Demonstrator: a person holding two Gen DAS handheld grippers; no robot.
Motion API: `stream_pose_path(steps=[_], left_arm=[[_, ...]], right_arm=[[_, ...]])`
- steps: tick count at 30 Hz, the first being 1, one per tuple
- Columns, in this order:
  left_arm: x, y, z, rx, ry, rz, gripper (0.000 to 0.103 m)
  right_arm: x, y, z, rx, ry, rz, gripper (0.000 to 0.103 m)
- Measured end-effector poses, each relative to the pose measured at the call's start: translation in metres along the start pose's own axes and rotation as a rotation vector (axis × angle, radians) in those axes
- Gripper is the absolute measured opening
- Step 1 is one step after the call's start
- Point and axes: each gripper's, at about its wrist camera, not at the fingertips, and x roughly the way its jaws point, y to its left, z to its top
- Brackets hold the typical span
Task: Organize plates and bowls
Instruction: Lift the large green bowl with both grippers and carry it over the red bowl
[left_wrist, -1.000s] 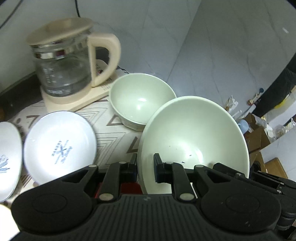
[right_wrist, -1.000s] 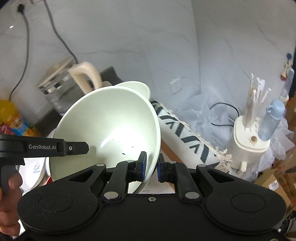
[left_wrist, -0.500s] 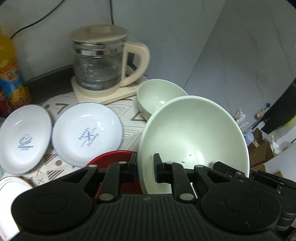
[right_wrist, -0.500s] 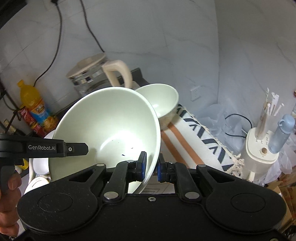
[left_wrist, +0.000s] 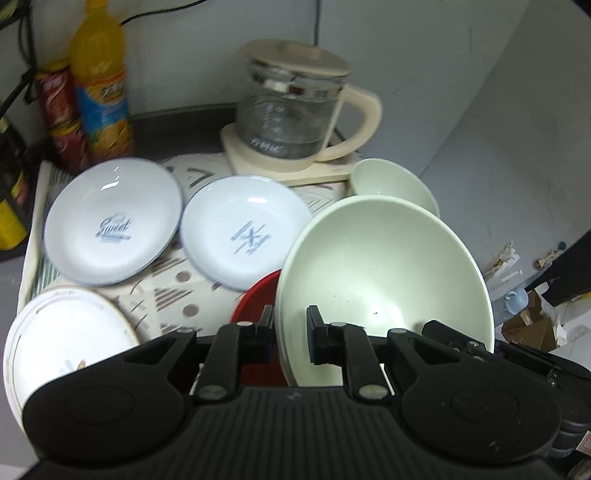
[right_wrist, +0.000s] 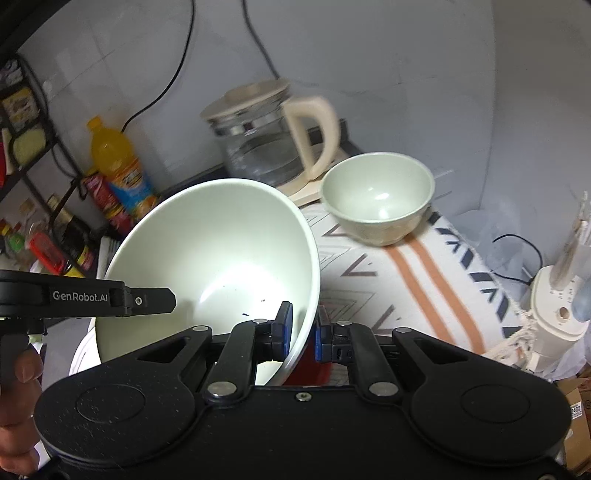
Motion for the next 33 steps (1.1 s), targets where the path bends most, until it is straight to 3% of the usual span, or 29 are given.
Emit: stream_pose_path(steps=[12, 18, 33], left_arm=[[0.022, 0.022, -0.013, -0.046, 0.096, 0.006, 0.015], [0.033, 0.017, -0.015, -0.022, 0.12, 0.012, 0.016], [0.052, 0.024, -0.018, -0.069, 0.181, 0.032, 0.016]], right_arm=[[0.025, 0.012, -0.015, 0.005, 0.104, -0.004, 0.013], [0.031, 0.006, -0.018, 0.029, 0.122, -0.025, 0.013], [0.051, 0.001, -0.022, 0.016, 0.174, -0.051, 0.014]])
